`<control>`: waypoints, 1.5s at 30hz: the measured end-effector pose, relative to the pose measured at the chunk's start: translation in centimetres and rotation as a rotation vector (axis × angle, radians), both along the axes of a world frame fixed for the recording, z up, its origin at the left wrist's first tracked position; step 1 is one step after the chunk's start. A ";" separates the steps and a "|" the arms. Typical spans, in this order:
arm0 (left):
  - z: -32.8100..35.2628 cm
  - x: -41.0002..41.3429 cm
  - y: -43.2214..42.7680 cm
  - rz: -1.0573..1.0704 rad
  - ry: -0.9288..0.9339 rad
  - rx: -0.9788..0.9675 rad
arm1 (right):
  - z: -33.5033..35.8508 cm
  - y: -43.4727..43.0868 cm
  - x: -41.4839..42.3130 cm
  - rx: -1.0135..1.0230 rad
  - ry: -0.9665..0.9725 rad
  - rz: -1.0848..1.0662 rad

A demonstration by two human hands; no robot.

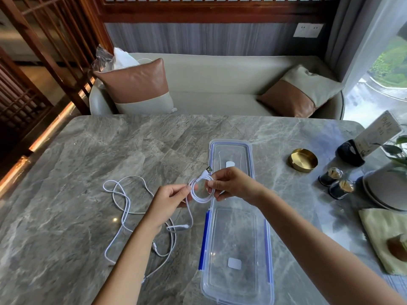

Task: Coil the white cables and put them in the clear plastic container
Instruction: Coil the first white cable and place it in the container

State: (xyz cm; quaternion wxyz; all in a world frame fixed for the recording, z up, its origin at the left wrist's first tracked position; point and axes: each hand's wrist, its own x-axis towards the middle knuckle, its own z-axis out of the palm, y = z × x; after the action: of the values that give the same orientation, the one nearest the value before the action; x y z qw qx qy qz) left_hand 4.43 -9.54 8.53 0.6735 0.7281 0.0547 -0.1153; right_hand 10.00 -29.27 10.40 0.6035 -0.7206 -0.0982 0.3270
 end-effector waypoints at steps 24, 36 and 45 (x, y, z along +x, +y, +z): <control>-1.3 -0.4 -2.8 0.528 -0.007 -0.363 | -2.6 1.9 -3.3 0.127 0.186 -0.384; -1.8 -0.7 -3.1 0.497 -0.107 -0.221 | -3.4 4.3 -4.7 0.443 0.414 -0.647; -2.1 -0.6 -2.9 0.418 -0.149 -0.103 | -3.1 4.1 -4.0 0.164 -0.152 -0.527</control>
State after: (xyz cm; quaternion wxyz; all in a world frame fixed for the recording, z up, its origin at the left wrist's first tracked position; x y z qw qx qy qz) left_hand 3.83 -12.40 6.45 0.7212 0.6720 0.1486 0.0783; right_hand 5.96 -25.18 7.30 0.7147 -0.6927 0.0215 0.0947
